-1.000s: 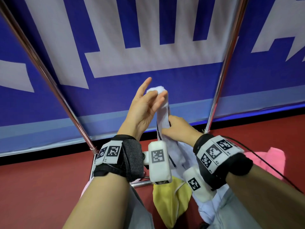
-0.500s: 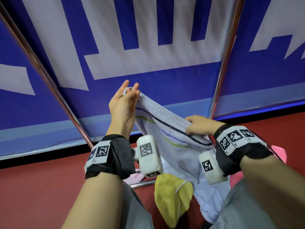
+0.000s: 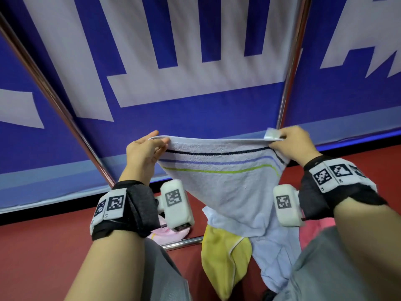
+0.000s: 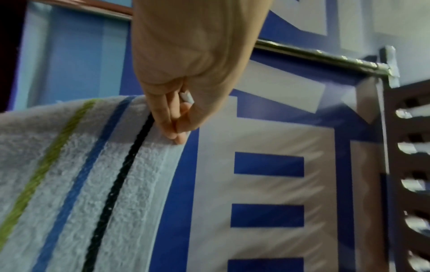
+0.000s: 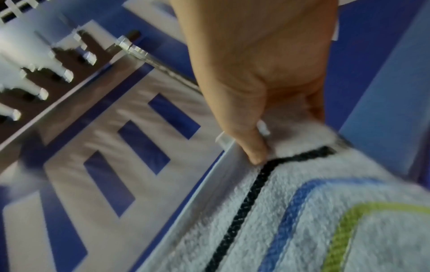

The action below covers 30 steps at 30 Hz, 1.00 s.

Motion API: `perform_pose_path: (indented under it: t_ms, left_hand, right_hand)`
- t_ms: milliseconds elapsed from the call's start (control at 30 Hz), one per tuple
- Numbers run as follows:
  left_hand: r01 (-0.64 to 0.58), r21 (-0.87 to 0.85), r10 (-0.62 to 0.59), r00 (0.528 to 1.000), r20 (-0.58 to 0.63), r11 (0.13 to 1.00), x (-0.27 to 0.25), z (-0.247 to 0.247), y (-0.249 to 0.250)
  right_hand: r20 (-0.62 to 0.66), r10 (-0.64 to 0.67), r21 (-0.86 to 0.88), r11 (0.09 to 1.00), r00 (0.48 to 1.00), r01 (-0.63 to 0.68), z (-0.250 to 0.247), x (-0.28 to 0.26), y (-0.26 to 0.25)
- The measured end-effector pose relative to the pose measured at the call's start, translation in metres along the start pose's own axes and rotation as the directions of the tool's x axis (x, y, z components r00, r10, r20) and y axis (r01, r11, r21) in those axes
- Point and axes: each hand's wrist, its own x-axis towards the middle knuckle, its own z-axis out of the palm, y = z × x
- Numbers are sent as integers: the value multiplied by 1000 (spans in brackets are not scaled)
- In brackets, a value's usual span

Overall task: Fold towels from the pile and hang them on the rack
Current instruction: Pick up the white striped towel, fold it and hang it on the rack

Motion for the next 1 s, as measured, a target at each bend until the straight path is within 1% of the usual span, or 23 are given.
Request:
perform_pose_path:
  t_ms: [67, 100, 133, 200, 267, 333, 433, 500, 567, 633, 733, 800, 900, 1000]
  left_hand:
    - [3, 49, -3, 1000, -3, 999, 4, -4, 0]
    - [-27, 120, 30, 999, -20, 992, 5, -5, -1]
    - [-73, 218, 84, 996, -42, 973, 6, -6, -3]
    - [-174, 411, 219, 974, -65, 895, 7, -5, -6]
    - [-242, 550, 323, 945, -54, 800, 4, -4, -7]
    - [-267, 624, 372, 927, -40, 734, 2, -4, -5]
    - [-296, 670, 404, 915, -8, 681, -1, -5, -3]
    - [-317, 674, 426, 905, 4, 668, -1, -5, -3]
    - [-345, 653, 448, 894, 10, 674, 2, -7, -2]
    - [-351, 605, 447, 895, -8, 714, 6, -8, 1]
    - [-265, 409, 320, 944, -73, 873, 7, -11, 11]
    - [-230, 295, 264, 961, -82, 927, 7, -14, 20]
    - [-242, 231, 271, 957, -101, 942, 5, -17, 37]
    - [-294, 217, 319, 944, -87, 931, -3, -24, 54]
  right_hand:
    - [-116, 35, 210, 978, 993, -10, -6, 3, 3]
    - [-152, 65, 305, 952, 986, -15, -8, 4, 3]
    - [-189, 83, 377, 926, 978, -6, -8, 7, 5]
    - [-251, 106, 465, 885, 962, 24, -9, 8, 4]
    - [-313, 119, 521, 851, 942, 66, -12, 7, 0]
    - [-361, 120, 557, 823, 925, 111, -14, 6, -3]
    - [-423, 117, 560, 814, 899, 157, -17, 3, -7]
    - [-451, 113, 541, 823, 885, 171, -18, 4, -7]
    - [-469, 99, 509, 842, 878, 177, -19, 5, -6]
    - [-488, 61, 448, 874, 870, 190, -20, 4, -5]
    - [-502, -44, 305, 926, 864, 225, -22, 2, -6]
    - [-506, -74, 283, 927, 859, 246, -25, 0, -10]
    - [-505, -82, 302, 916, 859, 265, -31, 3, -18]
    - [-527, -122, 286, 906, 841, 311, -47, 2, -32]
